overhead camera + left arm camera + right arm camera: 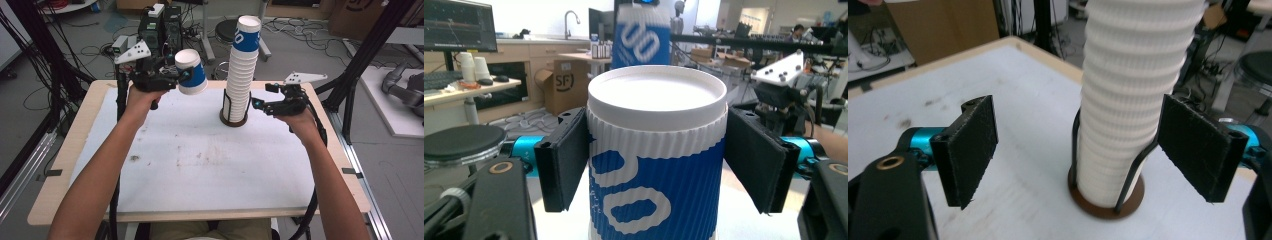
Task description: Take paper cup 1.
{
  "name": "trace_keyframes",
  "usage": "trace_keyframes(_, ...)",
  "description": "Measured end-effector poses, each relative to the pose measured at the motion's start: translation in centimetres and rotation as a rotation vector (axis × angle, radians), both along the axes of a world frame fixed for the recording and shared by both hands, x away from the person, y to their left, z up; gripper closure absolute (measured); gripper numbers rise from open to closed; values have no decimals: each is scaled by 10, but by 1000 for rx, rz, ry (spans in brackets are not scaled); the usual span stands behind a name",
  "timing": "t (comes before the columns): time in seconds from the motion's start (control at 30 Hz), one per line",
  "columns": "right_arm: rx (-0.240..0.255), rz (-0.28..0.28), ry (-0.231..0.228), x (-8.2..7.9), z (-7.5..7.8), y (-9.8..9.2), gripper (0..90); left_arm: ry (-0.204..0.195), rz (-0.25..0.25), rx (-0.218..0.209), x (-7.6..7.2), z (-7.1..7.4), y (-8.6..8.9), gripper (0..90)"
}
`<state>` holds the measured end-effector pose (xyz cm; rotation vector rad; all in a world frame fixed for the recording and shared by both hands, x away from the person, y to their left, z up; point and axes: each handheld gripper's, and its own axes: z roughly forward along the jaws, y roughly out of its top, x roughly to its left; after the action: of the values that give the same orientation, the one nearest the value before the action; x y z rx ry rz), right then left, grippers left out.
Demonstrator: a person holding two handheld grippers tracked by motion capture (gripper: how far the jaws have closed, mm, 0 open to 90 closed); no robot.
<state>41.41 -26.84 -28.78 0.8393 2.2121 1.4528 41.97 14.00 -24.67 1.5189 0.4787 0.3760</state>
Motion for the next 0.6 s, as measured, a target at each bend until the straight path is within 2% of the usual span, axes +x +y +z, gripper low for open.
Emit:
trace_keyframes(0.07, -10, 0, -6, -5, -4, -1, 172, 0, 3, 4, -4, -4, 2, 279)
trace_keyframes(0.1, -2, 9, 11, -14, -12, -2, 171, -2, 4, 13, -13, -13, 6, 279)
trace_keyframes(0.13, -4, 9, 8, -18, -16, -3, 172, -3, 6, 22, -18, -17, 8, 279)
trace_keyframes(0.23, 33, 24, 8, -33, -31, -5, 172, -6, 5, 34, -26, -25, 10, 279)
trace_keyframes(0.27, 33, 24, 8, -33, -31, -5, 172, -8, 8, 38, -30, -29, 11, 279)
trace_keyframes(0.33, 46, 36, 13, -42, -42, -4, 172, -4, 6, 43, -41, -41, 12, 279)
trace_keyframes(0.4, 38, 38, 14, -51, -52, -4, 172, 6, 1, 52, -45, -48, 12, 279)
trace_keyframes(0.43, 59, 39, 17, -56, -58, -5, 172, 8, -4, 60, -49, -55, 11, 279)
trace_keyframes(0.47, 68, 38, 18, -59, -60, -5, 171, 8, -4, 60, -49, -55, 11, 279)
trace_keyframes(0.5, 73, 41, 17, -62, -63, -4, 171, 24, -13, 62, -52, -63, 11, 279)
trace_keyframes(0.6, 54, 41, 7, -68, -71, 0, 171, 36, -21, 78, -54, -71, 9, 279)
